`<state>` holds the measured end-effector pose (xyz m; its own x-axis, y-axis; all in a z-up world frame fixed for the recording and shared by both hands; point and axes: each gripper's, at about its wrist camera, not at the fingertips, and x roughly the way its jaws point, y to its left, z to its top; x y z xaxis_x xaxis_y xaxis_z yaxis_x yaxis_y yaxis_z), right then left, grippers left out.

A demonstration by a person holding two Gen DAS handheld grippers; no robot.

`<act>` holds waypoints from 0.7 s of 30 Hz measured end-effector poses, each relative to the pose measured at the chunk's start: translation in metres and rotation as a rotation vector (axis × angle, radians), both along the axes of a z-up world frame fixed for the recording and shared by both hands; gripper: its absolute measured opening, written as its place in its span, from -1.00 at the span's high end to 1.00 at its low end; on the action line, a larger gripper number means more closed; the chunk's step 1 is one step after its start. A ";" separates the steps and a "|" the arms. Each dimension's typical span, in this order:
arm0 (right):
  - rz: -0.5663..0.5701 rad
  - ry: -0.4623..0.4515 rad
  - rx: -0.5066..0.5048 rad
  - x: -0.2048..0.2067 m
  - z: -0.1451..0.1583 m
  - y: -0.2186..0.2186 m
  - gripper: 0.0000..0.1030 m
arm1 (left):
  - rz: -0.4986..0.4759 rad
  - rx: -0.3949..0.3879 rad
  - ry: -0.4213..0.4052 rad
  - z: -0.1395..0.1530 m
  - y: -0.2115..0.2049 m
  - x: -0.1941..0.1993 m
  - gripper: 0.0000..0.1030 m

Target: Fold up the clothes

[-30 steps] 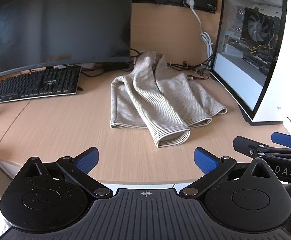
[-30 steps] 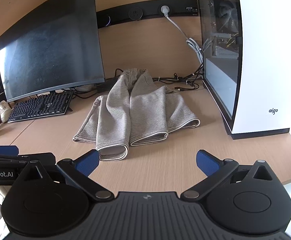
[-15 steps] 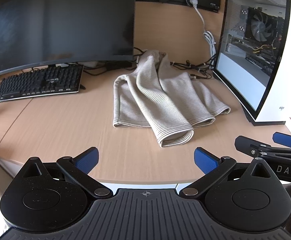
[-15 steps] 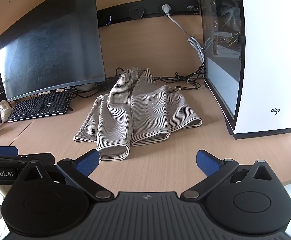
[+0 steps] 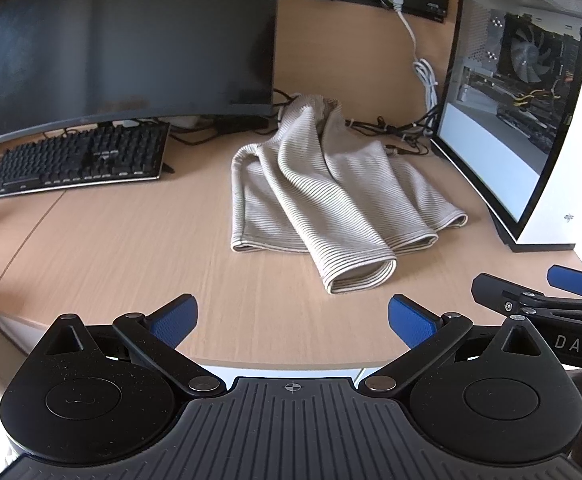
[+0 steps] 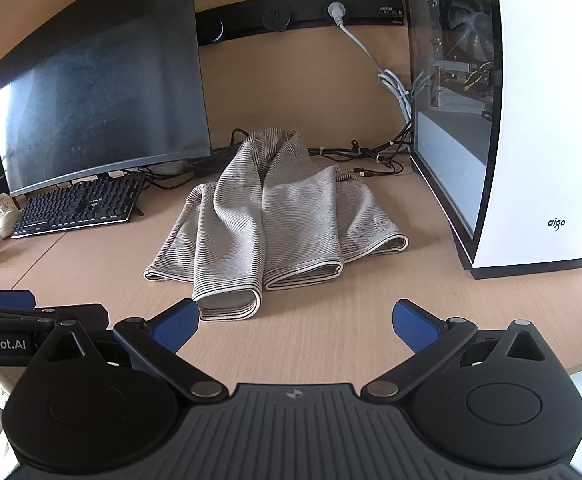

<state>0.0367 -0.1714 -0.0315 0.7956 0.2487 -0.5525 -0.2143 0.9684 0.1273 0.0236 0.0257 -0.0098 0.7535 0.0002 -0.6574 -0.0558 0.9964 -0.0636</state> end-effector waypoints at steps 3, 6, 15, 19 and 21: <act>-0.004 0.025 0.006 0.011 -0.001 0.005 -1.00 | -0.005 -0.008 0.010 -0.002 0.005 0.006 -1.00; -0.021 0.042 0.003 0.021 -0.003 0.011 -1.00 | -0.012 -0.027 0.018 -0.004 0.014 0.015 -1.00; -0.106 0.119 -0.007 0.053 -0.011 0.047 -1.00 | -0.119 -0.169 0.082 -0.017 0.063 0.055 -1.00; -0.188 0.126 0.019 0.064 -0.005 0.062 -1.00 | -0.162 -0.229 0.132 -0.021 0.088 0.081 -1.00; -0.234 0.125 0.020 0.067 -0.001 0.068 -1.00 | -0.197 -0.288 0.174 -0.024 0.101 0.094 -1.00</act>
